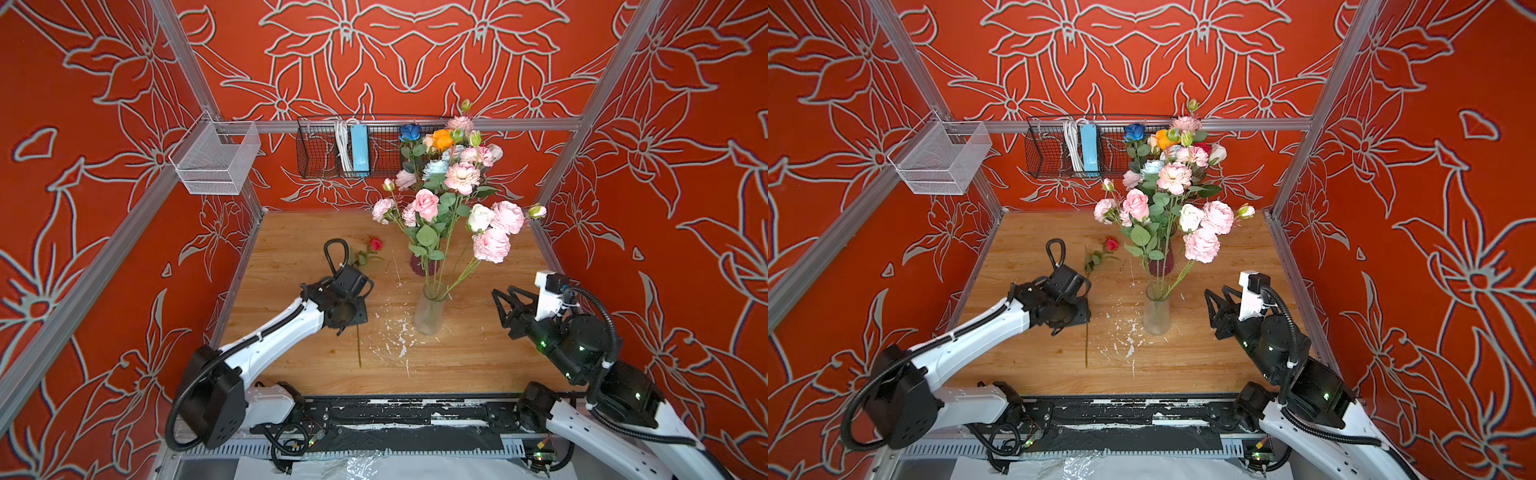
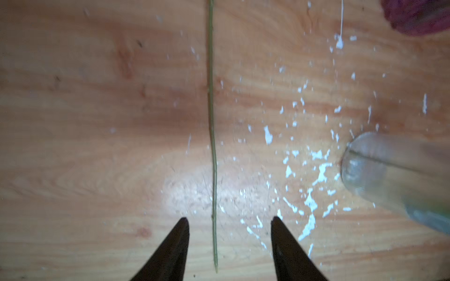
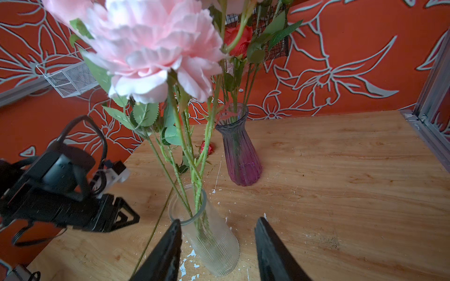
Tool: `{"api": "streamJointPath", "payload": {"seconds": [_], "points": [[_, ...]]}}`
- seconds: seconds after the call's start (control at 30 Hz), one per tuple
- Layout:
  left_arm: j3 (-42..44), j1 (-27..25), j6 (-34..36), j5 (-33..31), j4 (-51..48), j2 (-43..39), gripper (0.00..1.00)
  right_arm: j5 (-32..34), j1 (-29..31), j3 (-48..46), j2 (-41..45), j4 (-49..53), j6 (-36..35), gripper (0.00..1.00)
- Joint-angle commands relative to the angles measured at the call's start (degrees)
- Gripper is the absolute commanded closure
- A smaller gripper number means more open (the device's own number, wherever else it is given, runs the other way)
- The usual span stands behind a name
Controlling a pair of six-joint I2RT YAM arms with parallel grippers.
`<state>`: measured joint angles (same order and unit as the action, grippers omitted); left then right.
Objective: Arrange the flowers into the vase
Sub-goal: 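Close the left gripper on the red rose stem, then lift the red rose high with the left gripper toward the glass cup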
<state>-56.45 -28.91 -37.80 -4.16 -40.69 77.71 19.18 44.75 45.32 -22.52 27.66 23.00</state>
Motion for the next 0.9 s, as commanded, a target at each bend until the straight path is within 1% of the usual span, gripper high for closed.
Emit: {"api": "streamJointPath", "payload": {"seconds": [0.0, 0.07, 0.13, 0.2, 0.23, 0.37, 0.4, 0.47, 0.6, 0.67, 0.73, 0.87], "points": [[-6.7, 4.4, 7.7, -2.6, 1.4, 8.9, 0.47, 1.6, 0.4, -0.5, 0.3, -0.3, 0.2, 0.49], [-11.4, 7.1, 9.9, -1.1, 1.3, 15.5, 0.5, 2.2, 0.4, -0.7, 0.3, -0.4, 0.2, 0.49], [-15.1, 8.7, 11.9, -1.7, 1.4, 20.7, 0.51, 2.3, 0.4, -0.9, 0.2, -0.2, 0.2, 0.49], [-18.3, 10.2, 13.0, -0.8, 1.9, 25.5, 0.54, 2.5, 0.4, -1.2, 0.4, -0.1, 0.3, 0.49], [-20.1, 10.8, 13.4, 0.3, 1.8, 27.8, 0.56, 2.7, 0.4, -1.4, 0.4, 0.0, 0.5, 0.49], [-25.7, 11.5, 15.5, -0.4, 0.8, 35.2, 0.58, 2.6, 0.4, -2.1, 0.3, -0.3, 1.0, 0.49], [-26.3, 11.7, 15.6, -0.3, 1.1, 36.4, 0.59, 2.5, 0.4, -2.3, 0.3, -0.3, 1.2, 0.49], [-27.7, 12.4, 16.0, 0.9, 1.4, 38.6, 0.63, 2.4, 0.4, -2.8, 0.4, -0.4, 1.4, 0.49], [-29.2, 12.7, 17.0, 1.2, 1.5, 41.5, 0.74, 2.5, 0.4, -3.3, 0.4, 0.0, 1.7, 0.49], [-29.3, 12.7, 17.3, 0.7, 1.6, 42.1, 0.79, 2.6, 0.4, -3.2, 0.5, 0.3, 1.6, 0.49], [-29.3, 12.7, 18.1, 0.9, 1.6, 42.2, 0.87, 2.8, 0.4, -3.0, 0.8, 0.7, 1.6, 0.49], [-28.9, 12.7, 18.6, 0.6, 0.9, 40.9, 0.95, 3.2, 0.4, -2.7, 1.4, 1.4, 1.5, 0.49]]}}
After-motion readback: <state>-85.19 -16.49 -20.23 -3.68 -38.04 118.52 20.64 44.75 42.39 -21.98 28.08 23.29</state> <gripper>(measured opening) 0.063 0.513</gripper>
